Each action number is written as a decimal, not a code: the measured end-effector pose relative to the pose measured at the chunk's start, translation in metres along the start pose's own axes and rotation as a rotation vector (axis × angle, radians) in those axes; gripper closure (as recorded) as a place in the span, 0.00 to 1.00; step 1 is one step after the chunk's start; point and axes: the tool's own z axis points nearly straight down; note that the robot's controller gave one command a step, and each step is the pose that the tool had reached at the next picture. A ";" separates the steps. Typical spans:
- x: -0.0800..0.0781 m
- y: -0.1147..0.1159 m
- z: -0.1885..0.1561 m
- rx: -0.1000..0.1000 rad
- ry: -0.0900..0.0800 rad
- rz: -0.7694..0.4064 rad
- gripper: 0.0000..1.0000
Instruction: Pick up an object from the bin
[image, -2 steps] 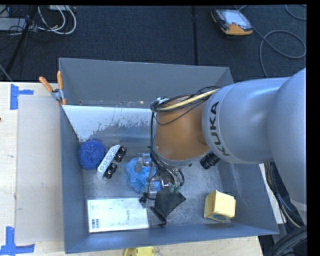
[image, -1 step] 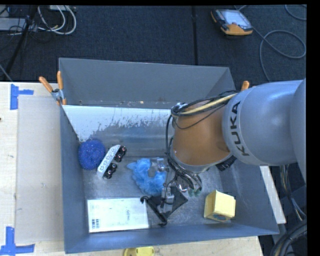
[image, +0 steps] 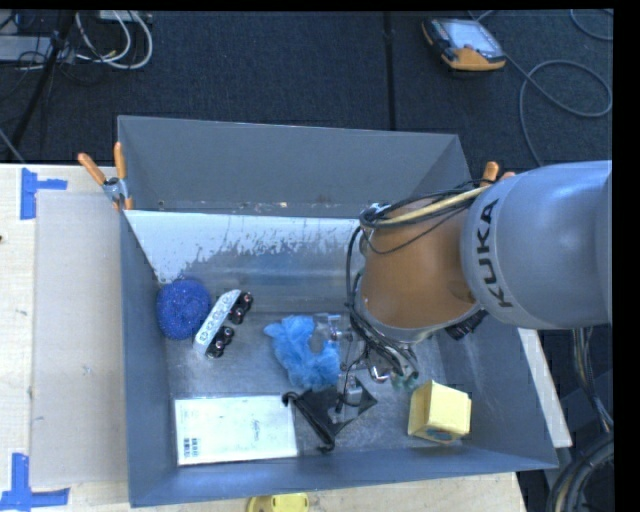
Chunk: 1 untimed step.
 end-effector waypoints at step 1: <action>0.029 0.002 0.002 -0.001 0.000 0.011 0.00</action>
Offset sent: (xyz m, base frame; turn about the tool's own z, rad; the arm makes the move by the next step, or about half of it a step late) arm -0.0383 -0.0462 -0.0663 -0.0760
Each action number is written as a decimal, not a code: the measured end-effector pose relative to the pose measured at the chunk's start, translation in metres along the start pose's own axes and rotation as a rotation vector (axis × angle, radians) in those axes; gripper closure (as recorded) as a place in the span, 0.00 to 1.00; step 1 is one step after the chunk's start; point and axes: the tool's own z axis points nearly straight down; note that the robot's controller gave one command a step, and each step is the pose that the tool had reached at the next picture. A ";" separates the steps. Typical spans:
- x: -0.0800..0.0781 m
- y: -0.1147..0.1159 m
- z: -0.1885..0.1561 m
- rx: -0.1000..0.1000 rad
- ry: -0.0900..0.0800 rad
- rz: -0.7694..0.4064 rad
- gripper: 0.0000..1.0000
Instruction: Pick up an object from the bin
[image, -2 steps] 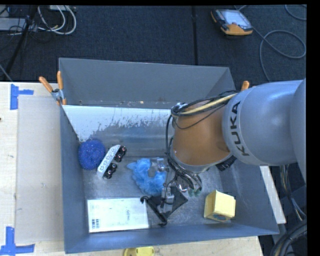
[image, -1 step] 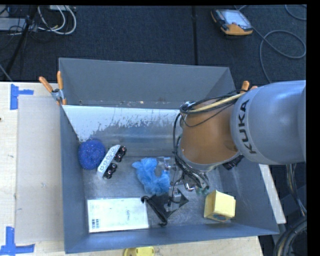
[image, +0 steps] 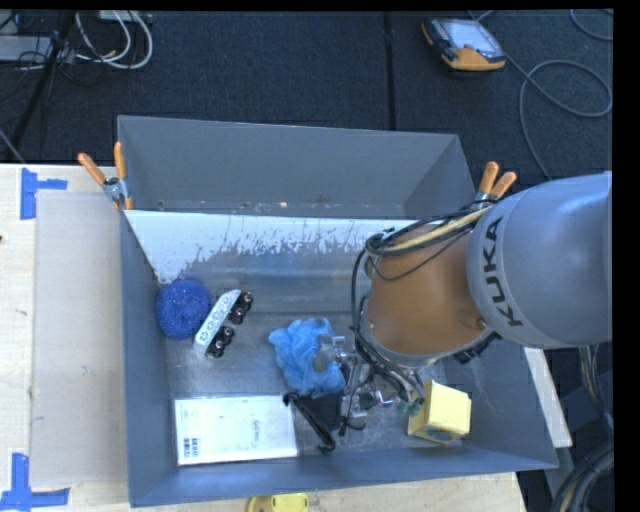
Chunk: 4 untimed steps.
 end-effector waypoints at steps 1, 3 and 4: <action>0.009 -0.031 0.048 0.000 -0.004 -0.072 0.00; -0.036 -0.001 0.061 0.000 0.000 -0.030 1.00; -0.046 -0.031 0.063 -0.002 -0.002 -0.050 1.00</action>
Offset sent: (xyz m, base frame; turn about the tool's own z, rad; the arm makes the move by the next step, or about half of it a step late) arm 0.0362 0.0019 -0.0613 -0.0332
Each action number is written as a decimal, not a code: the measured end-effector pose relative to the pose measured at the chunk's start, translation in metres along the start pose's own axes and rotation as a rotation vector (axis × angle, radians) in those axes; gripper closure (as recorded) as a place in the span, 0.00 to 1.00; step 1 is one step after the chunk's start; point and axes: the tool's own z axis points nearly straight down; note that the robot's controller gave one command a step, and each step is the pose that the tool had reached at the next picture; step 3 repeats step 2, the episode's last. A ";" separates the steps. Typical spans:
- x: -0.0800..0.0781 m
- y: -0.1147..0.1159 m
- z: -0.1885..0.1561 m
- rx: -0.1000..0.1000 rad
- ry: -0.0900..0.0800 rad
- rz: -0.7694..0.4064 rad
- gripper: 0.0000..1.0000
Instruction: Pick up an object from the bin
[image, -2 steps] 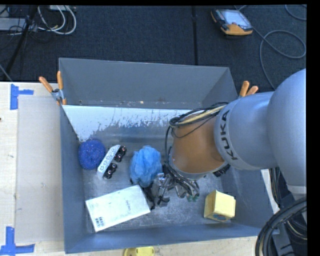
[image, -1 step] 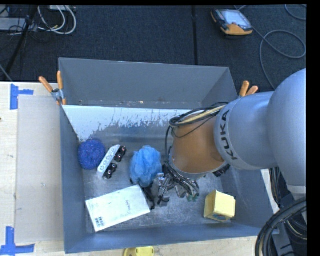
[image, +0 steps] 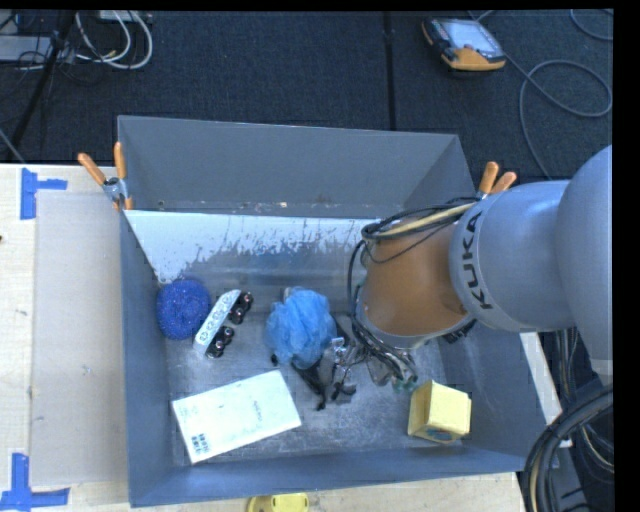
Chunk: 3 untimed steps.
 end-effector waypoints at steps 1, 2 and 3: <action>-0.007 -0.013 0.000 0.003 0.003 -0.001 1.00; -0.016 -0.012 -0.046 0.001 0.008 0.025 1.00; -0.016 -0.012 -0.046 0.001 0.008 0.025 1.00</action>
Offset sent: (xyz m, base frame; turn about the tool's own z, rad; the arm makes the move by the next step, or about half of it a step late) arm 0.0296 -0.0075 0.0982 0.0509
